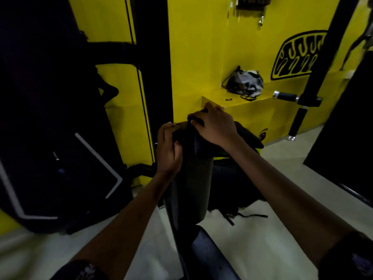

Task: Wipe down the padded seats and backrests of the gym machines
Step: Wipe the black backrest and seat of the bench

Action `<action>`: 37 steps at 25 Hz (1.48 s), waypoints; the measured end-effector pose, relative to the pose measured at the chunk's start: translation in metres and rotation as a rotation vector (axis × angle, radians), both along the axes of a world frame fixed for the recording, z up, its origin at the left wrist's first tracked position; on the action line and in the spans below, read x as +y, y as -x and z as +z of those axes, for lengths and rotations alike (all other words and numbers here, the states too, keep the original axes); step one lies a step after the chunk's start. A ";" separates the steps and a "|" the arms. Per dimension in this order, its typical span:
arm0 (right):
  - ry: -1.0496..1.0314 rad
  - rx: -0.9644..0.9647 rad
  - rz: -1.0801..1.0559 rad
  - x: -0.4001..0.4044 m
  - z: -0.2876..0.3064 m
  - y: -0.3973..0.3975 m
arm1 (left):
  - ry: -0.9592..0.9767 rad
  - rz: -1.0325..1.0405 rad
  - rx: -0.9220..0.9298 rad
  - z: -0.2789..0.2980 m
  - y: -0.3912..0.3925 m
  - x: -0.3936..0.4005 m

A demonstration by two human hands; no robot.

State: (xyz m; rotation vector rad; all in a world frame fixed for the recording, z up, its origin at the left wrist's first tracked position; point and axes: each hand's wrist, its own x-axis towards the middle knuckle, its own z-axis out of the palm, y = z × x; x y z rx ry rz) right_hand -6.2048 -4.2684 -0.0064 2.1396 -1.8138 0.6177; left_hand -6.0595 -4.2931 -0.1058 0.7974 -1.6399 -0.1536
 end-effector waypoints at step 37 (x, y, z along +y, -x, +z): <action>0.077 -1.134 0.492 -0.029 -0.185 0.050 | 0.272 0.988 -0.664 0.010 0.089 0.002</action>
